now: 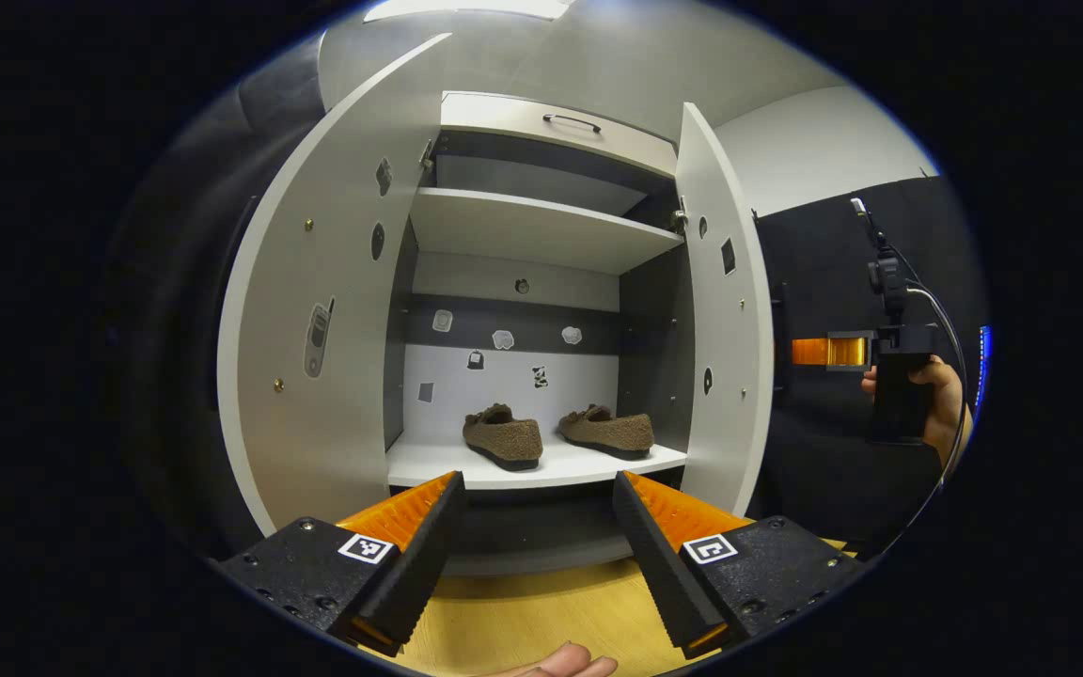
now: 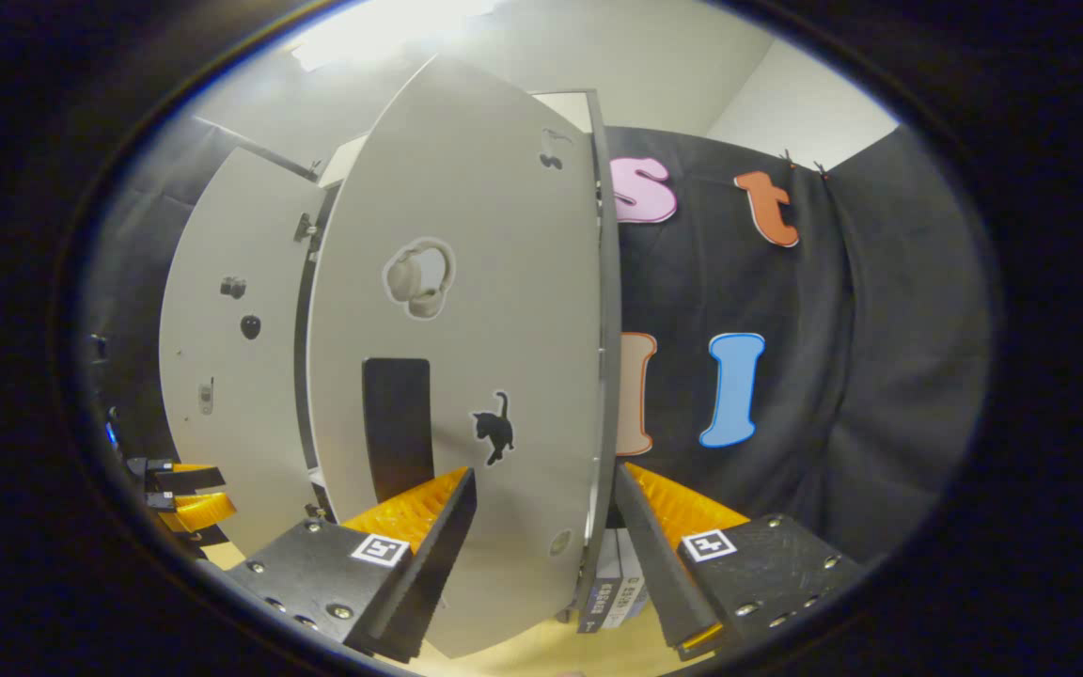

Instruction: Grab one shoe with the right hand and put it into the shoe cabinet, grab the other shoe with the left hand and put it into the shoe cabinet; then close the right door with the right hand and the left door with the left hand.

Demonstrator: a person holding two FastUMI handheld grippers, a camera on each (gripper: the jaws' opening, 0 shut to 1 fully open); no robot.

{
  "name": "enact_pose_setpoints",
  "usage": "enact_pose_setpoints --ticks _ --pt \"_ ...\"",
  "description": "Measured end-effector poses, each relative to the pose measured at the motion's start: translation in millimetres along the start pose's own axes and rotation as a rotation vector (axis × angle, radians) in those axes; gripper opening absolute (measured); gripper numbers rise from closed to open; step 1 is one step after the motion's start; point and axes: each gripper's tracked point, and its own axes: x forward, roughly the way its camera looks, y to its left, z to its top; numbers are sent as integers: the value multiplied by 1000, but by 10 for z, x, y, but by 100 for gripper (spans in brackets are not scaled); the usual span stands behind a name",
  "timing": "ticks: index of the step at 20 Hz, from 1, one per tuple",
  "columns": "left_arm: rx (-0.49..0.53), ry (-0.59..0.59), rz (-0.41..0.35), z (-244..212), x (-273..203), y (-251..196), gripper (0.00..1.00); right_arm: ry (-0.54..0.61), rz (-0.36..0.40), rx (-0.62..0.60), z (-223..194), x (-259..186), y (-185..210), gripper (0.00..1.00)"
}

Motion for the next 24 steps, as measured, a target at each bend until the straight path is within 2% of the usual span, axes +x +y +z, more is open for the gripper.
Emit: enact_pose_setpoints --ticks 2,3,5,7,10,11,12,14,15,21,22,23,24 --pt "2 -3 2 12 -13 30 96 8 26 12 -47 60 168 88" --pt "6 -7 3 21 -19 43 99 11 34 15 -62 84 243 90" --pt "17 -17 15 59 -79 82 96 9 51 5 -65 111 355 96" --pt "29 -31 27 101 -130 124 93 17 43 -12 -112 145 389 98" --pt "35 -36 30 122 -223 136 99 16 53 -9 -142 158 455 98" --pt "46 -39 21 136 -268 117 99 15 55 -8 -148 156 464 98" --pt "56 -35 20 134 -303 126 93 12 60 -5 -152 150 481 96" --pt "55 -36 46 109 -423 211 96 0 70 1 -131 124 514 96" --pt "62 -31 62 92 -502 265 96 -4 79 3 -137 110 542 98" --pt "59 -50 254 71 -1156 969 96 -22 124 33 -179 44 684 96" --pt "56 -51 295 67 -1221 1142 96 -25 132 36 -188 10 716 100" --pt "52 -39 331 32 -1264 1309 97 -29 138 38 -196 -11 742 96" --pt "40 -28 359 -11 -1335 1461 96 -36 142 39 -189 -49 775 96"
